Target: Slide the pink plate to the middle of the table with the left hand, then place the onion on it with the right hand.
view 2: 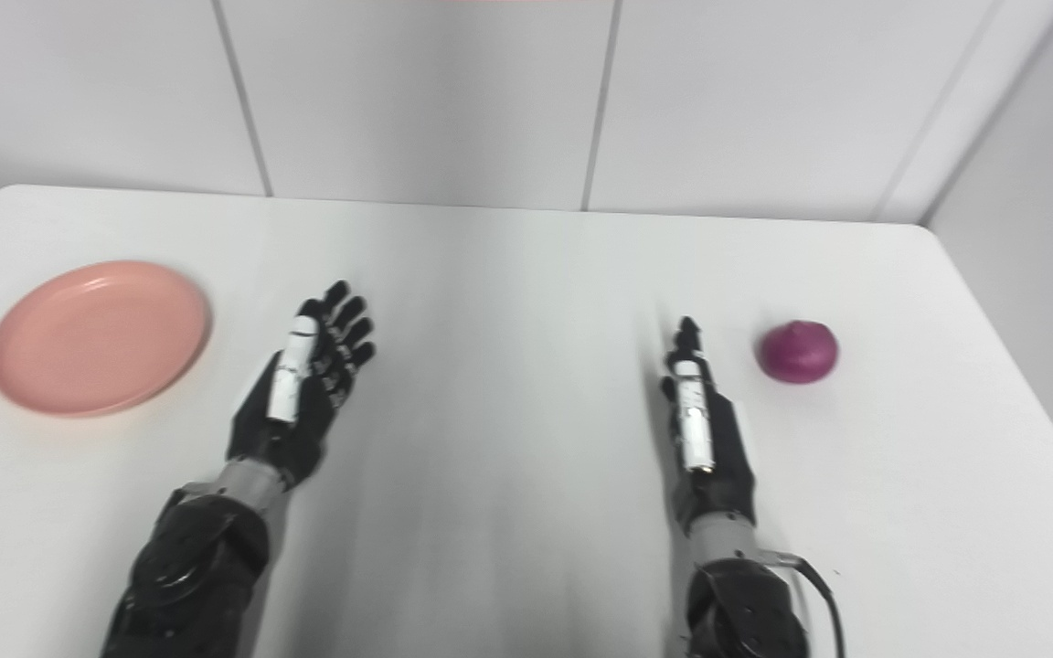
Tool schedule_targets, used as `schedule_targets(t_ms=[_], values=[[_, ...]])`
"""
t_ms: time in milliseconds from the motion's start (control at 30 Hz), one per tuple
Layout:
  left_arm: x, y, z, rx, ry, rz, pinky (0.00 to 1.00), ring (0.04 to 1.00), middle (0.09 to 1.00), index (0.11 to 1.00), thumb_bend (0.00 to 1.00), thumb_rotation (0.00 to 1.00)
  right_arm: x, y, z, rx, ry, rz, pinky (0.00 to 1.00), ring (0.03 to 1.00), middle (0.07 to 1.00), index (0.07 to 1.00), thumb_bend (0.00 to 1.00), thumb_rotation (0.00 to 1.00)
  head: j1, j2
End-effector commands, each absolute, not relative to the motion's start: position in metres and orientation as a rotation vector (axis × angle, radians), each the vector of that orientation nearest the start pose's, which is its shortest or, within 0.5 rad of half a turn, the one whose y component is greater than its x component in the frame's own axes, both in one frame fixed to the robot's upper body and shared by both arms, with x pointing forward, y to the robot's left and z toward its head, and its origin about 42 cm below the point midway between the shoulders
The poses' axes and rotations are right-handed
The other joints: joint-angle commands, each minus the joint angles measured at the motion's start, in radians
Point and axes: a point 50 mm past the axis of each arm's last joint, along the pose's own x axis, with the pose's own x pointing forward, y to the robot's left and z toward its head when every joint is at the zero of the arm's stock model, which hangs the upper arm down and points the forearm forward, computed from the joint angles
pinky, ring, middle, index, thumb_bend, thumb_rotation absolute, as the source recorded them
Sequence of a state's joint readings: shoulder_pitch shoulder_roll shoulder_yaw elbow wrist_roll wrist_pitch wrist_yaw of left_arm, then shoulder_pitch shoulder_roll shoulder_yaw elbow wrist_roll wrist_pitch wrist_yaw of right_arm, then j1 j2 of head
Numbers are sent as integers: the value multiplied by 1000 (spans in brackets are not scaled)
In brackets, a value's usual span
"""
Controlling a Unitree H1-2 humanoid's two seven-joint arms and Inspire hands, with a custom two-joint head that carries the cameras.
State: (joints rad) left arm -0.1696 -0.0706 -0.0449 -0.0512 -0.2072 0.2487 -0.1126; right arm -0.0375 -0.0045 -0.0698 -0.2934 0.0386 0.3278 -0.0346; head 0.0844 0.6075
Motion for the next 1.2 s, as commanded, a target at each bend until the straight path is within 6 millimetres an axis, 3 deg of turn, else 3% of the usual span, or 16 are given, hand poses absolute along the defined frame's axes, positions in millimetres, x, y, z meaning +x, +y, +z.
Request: schedule_targets(t_ms=[0,100,300,533,700,867,1000,1167], values=[[334,137,153,-259,-5,-279,1000,1000,1000,1000,419,1000,288,-232,176,28,-99,-77,1000,1000,1000,1000,215,1000,29,-8],[333,131,152,-254,-5,-278,1000,1000,1000,1000,416,1000,287,-235,178,27,-108,-75,1000,1000,1000,1000,194,1000,63,-17],[334,114,151,-257,-9,-284,1000,1000,1000,1000,399,1000,288,-244,178,46,-113,-53,1000,1000,1000,1000,175,1000,202,-54],[335,98,147,-274,9,-273,1000,1000,1000,1000,408,1000,288,-244,182,48,-95,-78,1000,1000,1000,1000,162,1000,274,-93],[335,89,140,-278,11,-275,1000,1000,1000,1000,399,1000,287,-243,184,46,-102,-81,1000,1000,1000,1000,114,1000,334,-151],[338,82,134,-274,8,-284,1000,1000,1000,1000,392,1000,288,-245,181,22,-98,-80,1000,1000,1000,1000,154,1000,395,-199],[340,76,129,-286,4,-291,1000,1000,1000,1000,391,1000,286,-248,177,8,-79,-104,891,938,950,930,232,999,433,-224],[344,71,123,-278,-6,-296,1000,1000,1000,1000,404,1000,288,-253,174,23,-88,-104,809,897,914,889,260,946,469,-253]])
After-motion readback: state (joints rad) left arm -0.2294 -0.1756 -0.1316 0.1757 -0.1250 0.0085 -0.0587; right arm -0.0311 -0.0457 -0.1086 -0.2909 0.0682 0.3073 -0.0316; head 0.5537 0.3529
